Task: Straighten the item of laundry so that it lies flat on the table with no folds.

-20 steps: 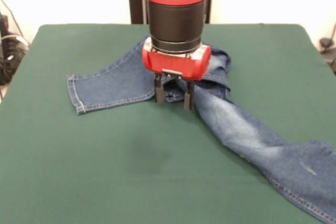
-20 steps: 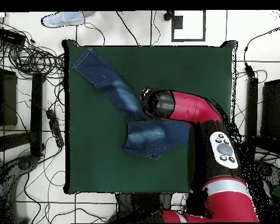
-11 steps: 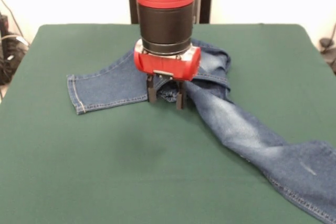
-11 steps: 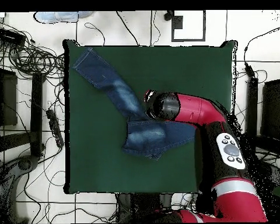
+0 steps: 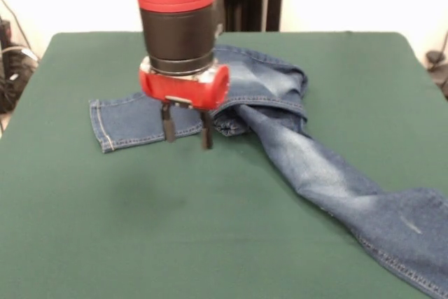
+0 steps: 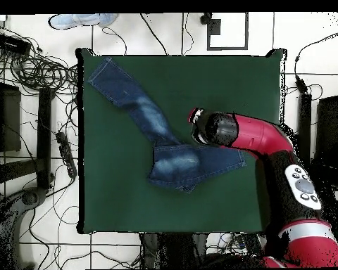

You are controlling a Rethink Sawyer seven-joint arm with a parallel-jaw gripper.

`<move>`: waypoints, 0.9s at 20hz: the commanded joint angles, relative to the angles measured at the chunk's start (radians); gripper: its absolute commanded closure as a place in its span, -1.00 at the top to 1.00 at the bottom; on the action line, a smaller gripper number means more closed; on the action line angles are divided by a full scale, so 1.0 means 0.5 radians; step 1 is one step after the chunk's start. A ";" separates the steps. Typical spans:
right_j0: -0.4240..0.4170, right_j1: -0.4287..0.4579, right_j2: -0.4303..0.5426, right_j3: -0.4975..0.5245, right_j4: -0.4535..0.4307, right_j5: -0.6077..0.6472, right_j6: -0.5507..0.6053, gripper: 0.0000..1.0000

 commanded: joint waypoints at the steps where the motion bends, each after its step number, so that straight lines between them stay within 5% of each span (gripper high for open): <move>1: -0.098 0.128 0.297 -0.009 -0.114 0.269 -0.479 1.00; 13: -0.219 0.240 0.406 -0.158 -0.262 0.382 -0.542 1.00; 18: -0.262 0.208 0.441 -0.043 -0.293 0.390 -0.495 1.00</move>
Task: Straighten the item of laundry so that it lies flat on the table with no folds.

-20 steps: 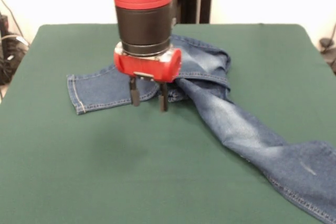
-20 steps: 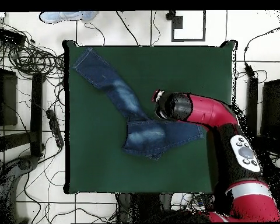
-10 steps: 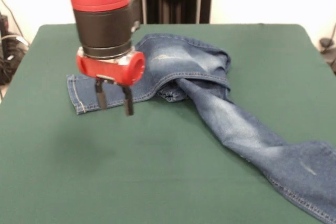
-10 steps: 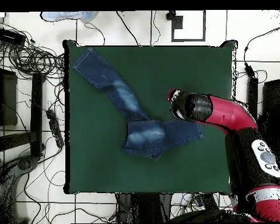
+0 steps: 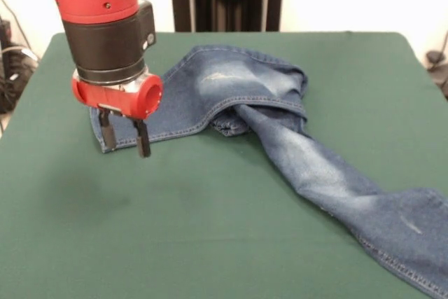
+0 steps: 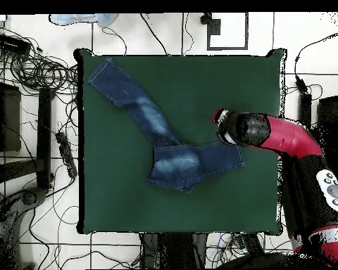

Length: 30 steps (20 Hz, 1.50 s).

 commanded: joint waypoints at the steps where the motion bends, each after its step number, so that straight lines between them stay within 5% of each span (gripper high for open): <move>1: 0.019 0.112 0.274 0.129 -0.078 0.225 -0.475 1.00; 9: -0.012 -0.203 0.175 0.574 -0.137 -0.011 -0.190 1.00; 18: -0.072 -0.316 0.135 0.740 -0.182 -0.107 -0.115 1.00; 30: -0.117 0.150 0.115 0.411 -0.366 -0.301 -0.143 1.00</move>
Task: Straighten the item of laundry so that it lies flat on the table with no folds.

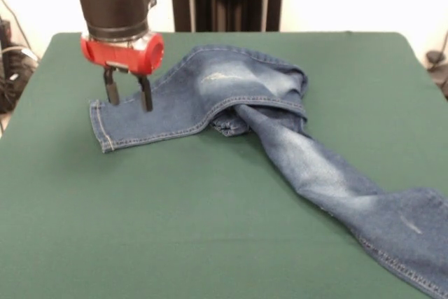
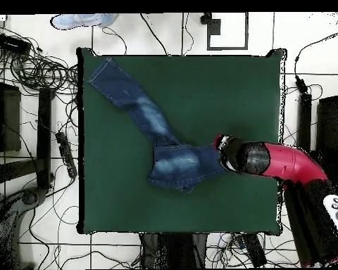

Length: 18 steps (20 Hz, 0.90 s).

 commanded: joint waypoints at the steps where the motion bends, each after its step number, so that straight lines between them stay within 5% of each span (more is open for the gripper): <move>1: 0.030 0.374 0.101 -0.068 -0.146 -0.158 -0.139 1.00; 11: -0.003 0.726 0.166 -0.377 -0.221 -0.200 -0.205 1.00; 18: -0.017 0.798 0.203 -0.462 -0.270 -0.213 -0.249 1.00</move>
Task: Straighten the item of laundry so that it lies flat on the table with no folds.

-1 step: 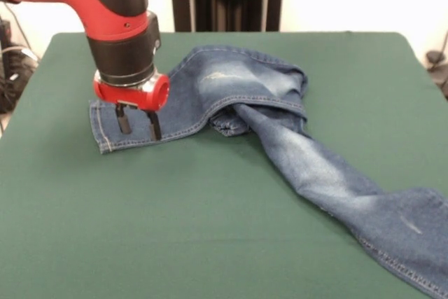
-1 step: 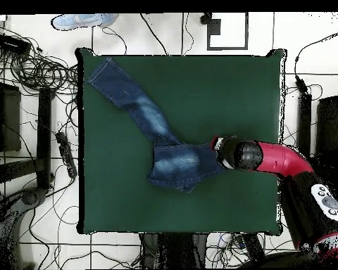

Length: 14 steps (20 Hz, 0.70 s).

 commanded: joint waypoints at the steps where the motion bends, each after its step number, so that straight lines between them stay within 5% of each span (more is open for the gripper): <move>1: 0.015 0.490 0.169 -0.268 -0.182 -0.286 -0.257 1.00; 3: 0.015 0.487 0.171 -0.260 -0.203 -0.329 -0.232 1.00; 4: 0.014 0.484 0.174 -0.259 -0.217 -0.341 -0.220 -1.00; 14: 0.014 0.456 0.196 -0.254 -0.241 -0.274 -0.279 -1.00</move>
